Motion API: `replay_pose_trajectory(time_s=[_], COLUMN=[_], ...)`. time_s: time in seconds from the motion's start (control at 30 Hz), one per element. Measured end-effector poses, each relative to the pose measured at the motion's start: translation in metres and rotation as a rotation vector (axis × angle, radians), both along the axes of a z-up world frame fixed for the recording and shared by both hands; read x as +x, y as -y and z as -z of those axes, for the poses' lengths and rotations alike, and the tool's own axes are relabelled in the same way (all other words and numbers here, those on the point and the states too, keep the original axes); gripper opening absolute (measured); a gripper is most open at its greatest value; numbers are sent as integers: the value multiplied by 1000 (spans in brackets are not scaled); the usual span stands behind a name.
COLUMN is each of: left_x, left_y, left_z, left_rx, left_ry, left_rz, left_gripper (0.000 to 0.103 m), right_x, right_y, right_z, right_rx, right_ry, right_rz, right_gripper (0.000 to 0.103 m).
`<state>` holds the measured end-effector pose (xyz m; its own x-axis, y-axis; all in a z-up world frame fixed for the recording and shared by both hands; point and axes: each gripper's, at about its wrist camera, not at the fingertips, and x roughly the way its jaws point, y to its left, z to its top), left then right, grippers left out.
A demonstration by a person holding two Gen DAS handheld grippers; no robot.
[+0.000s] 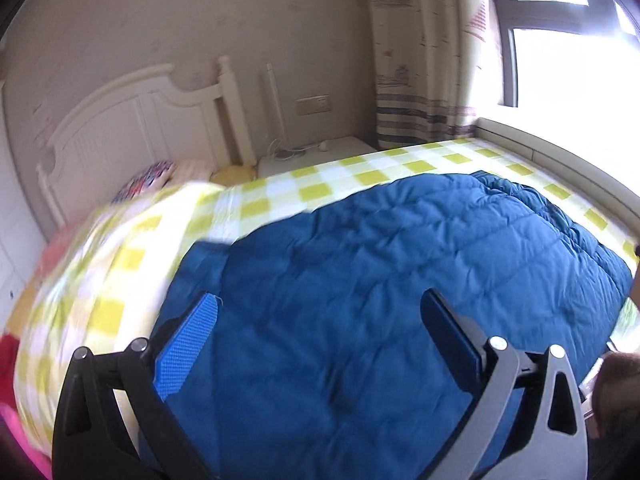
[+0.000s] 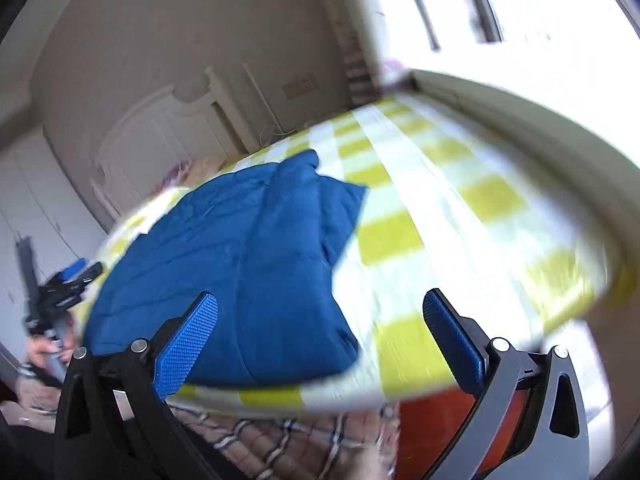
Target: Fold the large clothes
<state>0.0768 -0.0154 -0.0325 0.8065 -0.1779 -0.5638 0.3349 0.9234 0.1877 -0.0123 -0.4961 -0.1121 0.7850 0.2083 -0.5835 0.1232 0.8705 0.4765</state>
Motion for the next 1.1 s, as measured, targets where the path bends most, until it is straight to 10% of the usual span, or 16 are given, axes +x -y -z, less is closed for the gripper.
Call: replay_pose_trajectory(time_s=[0.2,0.57,0.9,1.1], left_x=[65,68,74,74], left_y=[33,26,21,19], left_z=[44,57,61,62], left_rx=[24,-27,-73,-87], left_ry=[-158,-183,-222,-225], left_rz=[-28,-28,-24,-23], left_gripper=[101,101,101,101], right_x=[-10,34,119,92], right_y=[-3,-66,-66,-67], right_z=[30,29,28,21], right_rx=[182,135,304,284], right_ry=[-7,-98,-131,0], right_rz=[-96,-250,-51,-48], right_gripper=[98,99,99,47])
